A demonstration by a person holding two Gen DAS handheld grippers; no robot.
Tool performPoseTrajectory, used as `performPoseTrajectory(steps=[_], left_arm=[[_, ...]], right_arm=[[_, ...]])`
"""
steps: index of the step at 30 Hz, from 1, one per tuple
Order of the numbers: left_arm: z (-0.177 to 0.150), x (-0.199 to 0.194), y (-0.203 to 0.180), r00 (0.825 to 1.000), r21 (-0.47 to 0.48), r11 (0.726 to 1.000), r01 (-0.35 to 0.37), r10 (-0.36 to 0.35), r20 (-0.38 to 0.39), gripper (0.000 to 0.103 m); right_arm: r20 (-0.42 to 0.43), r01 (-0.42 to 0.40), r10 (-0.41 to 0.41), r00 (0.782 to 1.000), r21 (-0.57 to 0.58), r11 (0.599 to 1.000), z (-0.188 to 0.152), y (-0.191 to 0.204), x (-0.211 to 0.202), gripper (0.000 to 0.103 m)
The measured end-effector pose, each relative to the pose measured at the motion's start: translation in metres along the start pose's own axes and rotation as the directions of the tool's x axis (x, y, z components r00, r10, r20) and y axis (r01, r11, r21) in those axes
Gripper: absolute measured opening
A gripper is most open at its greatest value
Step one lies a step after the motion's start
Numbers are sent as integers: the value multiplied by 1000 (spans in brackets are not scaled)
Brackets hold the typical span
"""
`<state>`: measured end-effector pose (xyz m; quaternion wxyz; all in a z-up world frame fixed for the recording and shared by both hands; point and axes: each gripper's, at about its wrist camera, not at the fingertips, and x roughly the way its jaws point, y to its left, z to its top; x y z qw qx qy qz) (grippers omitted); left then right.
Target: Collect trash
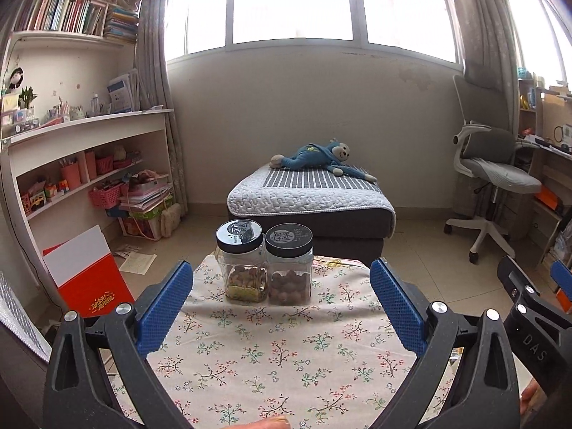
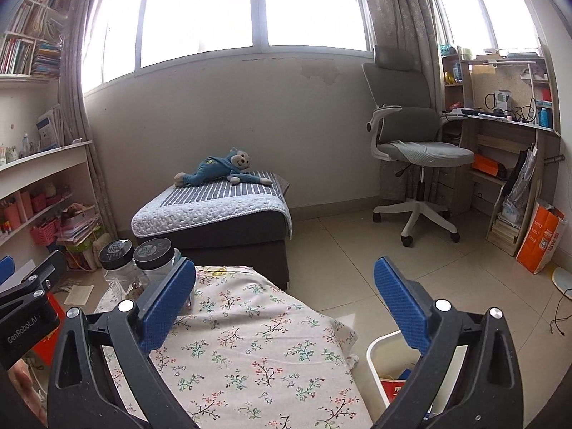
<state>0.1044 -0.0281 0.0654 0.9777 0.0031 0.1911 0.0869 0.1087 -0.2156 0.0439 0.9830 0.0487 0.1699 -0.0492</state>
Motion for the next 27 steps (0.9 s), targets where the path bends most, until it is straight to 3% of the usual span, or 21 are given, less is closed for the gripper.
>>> performPoseTrajectory(steps=[10, 27], left_arm=[[1, 2, 12, 1000, -22, 1000, -9, 9, -4, 96], [3, -1, 4, 1000, -15, 1000, 20, -20, -2, 96]], right_arm=[[-1, -20, 20, 1000, -26, 999, 0, 19, 6, 96], [12, 2, -2, 1000, -4, 1000, 3, 7, 1, 96]])
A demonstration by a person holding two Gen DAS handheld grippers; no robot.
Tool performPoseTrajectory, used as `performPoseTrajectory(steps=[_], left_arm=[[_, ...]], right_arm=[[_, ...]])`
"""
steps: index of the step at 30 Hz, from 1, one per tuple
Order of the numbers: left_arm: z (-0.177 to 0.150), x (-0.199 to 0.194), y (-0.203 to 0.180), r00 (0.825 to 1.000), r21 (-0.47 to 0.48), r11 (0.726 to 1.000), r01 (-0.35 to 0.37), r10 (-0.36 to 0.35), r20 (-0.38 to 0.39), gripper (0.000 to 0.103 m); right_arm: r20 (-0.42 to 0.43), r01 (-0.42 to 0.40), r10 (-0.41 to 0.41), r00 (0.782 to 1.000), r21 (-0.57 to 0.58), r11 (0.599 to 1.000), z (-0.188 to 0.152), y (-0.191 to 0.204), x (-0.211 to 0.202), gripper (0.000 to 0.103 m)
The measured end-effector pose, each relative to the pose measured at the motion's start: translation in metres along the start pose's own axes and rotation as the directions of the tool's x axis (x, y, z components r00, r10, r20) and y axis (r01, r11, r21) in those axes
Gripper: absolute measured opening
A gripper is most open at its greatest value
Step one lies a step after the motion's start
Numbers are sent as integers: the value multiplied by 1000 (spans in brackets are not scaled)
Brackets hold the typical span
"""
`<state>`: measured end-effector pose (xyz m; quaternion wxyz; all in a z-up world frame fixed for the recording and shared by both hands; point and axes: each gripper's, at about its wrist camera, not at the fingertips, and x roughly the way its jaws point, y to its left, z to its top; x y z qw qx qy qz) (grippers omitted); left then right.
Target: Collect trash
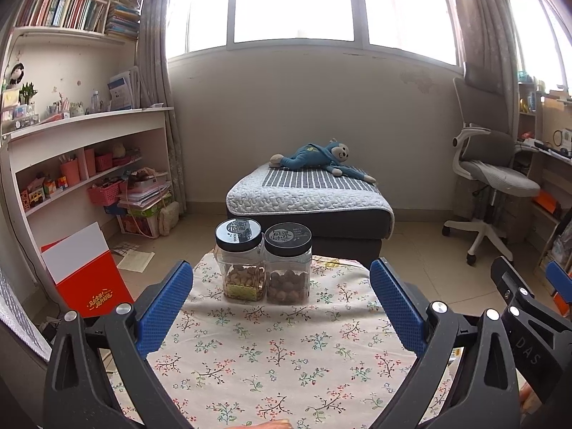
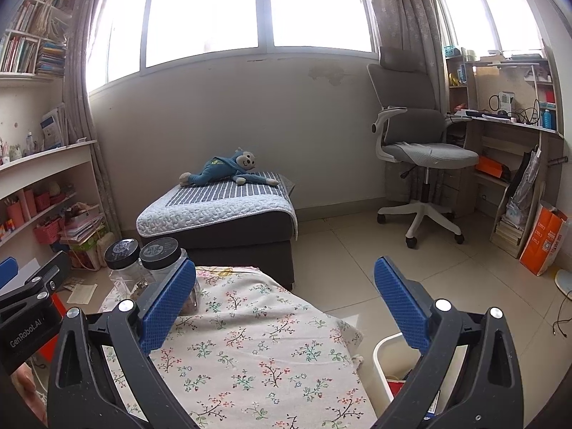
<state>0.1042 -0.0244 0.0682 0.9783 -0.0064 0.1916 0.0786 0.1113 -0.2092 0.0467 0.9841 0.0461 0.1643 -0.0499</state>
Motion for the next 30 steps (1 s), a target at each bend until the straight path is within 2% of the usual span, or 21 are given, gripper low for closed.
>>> performPoseTrajectory(steps=[30], left_arm=[[-1, 1, -6, 1000, 7, 1000, 26, -26, -9, 96]], right_arm=[[-10, -4, 4, 1000, -8, 1000, -2, -8, 1, 96]])
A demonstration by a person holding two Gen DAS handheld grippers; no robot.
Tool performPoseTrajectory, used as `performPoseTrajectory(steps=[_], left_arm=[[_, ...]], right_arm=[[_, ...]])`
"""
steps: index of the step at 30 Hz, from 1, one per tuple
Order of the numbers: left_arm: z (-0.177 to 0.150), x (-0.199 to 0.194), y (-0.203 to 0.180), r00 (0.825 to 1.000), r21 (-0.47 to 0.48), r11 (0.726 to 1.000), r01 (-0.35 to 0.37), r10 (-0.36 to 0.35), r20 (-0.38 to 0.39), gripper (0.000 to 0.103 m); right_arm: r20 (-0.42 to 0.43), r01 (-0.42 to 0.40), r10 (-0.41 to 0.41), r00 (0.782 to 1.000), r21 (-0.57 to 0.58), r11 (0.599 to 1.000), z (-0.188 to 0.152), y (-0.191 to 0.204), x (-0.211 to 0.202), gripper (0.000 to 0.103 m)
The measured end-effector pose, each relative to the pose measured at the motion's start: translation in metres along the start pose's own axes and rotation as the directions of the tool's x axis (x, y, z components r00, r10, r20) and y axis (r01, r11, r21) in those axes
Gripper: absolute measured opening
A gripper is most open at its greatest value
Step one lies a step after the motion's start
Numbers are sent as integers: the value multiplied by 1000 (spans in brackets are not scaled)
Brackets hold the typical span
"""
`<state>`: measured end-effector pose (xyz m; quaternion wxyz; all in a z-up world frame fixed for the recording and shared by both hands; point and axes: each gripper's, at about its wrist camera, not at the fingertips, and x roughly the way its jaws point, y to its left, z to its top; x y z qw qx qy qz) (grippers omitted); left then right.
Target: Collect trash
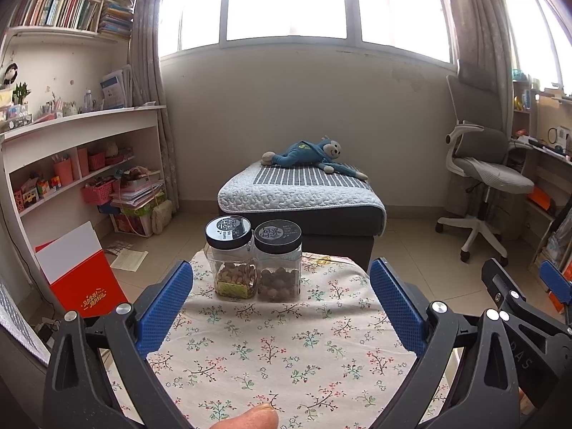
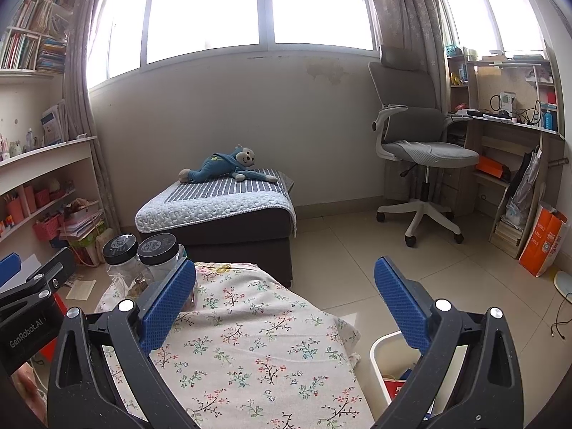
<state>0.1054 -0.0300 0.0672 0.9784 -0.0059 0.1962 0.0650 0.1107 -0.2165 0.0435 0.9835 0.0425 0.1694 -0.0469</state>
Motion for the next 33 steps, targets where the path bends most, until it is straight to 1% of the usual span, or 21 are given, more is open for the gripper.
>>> performPoseTrajectory(steps=[13, 23, 28, 33], left_arm=[[-2, 2, -3, 1000, 18, 1000, -4, 4, 6, 96], [-4, 5, -4, 1000, 12, 1000, 6, -6, -6, 96], [-6, 8, -2, 999, -12, 999, 33, -33, -9, 96], [-6, 7, -2, 999, -10, 999, 53, -53, 2, 96]], right_arm=[[-7, -3, 3, 1000, -2, 1000, -4, 0, 2, 96], [-7, -4, 4, 1000, -1, 1000, -6, 0, 3, 96], [-6, -1, 1, 1000, -7, 1000, -9, 1, 2, 96], [-5, 2, -2, 1000, -3, 1000, -10, -1, 3, 96]])
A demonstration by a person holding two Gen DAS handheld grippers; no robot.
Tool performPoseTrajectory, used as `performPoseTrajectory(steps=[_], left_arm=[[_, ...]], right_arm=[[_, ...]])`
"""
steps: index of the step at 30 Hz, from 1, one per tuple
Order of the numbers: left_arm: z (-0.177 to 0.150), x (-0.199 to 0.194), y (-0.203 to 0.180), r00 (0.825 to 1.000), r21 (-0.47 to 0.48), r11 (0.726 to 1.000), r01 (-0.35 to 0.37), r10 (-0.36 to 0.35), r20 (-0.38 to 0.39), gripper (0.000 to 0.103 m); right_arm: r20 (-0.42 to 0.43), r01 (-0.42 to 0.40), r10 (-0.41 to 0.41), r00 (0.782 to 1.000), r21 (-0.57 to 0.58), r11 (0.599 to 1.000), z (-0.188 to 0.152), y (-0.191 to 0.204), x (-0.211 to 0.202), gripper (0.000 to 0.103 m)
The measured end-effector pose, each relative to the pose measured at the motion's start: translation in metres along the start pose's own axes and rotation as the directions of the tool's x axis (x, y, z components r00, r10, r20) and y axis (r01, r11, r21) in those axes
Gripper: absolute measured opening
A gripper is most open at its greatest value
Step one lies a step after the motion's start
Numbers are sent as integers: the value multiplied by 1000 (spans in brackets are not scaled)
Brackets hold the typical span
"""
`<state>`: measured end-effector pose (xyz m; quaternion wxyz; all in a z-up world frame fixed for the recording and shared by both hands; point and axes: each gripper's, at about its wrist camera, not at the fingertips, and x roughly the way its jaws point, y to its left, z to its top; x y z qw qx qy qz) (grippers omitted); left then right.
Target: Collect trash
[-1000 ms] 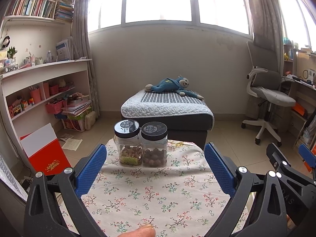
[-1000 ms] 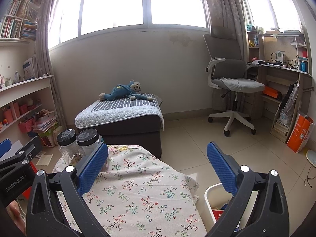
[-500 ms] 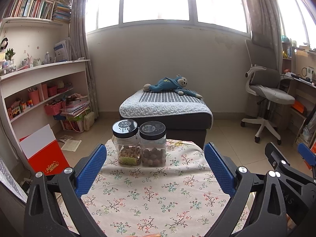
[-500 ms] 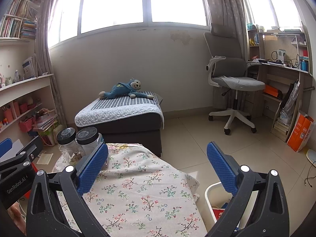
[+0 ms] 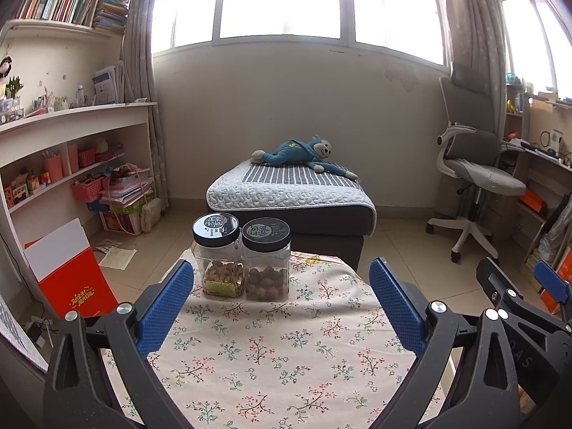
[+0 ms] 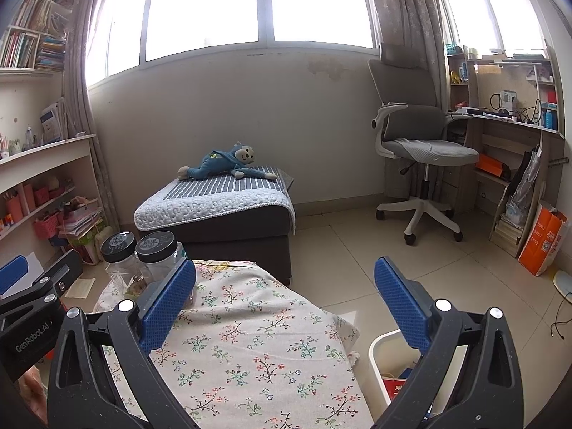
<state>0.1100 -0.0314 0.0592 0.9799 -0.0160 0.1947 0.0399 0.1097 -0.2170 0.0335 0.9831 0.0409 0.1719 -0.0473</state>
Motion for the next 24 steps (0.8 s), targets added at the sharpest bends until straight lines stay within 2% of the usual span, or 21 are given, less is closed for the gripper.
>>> performPoseTrajectory(steps=[16, 20, 24], left_arm=[[0, -4, -1, 1000, 7, 1000, -1, 1, 19, 90], [0, -1, 0, 1000, -7, 1000, 17, -17, -5, 96], [-1, 2, 1, 1000, -19, 1000, 12, -12, -20, 96]], right_arm=[[9, 16, -16, 1000, 9, 1000, 7, -6, -5, 96], [7, 17, -17, 1000, 15, 1000, 7, -8, -5, 96], [8, 19, -19, 1000, 14, 1000, 9, -8, -4, 96]])
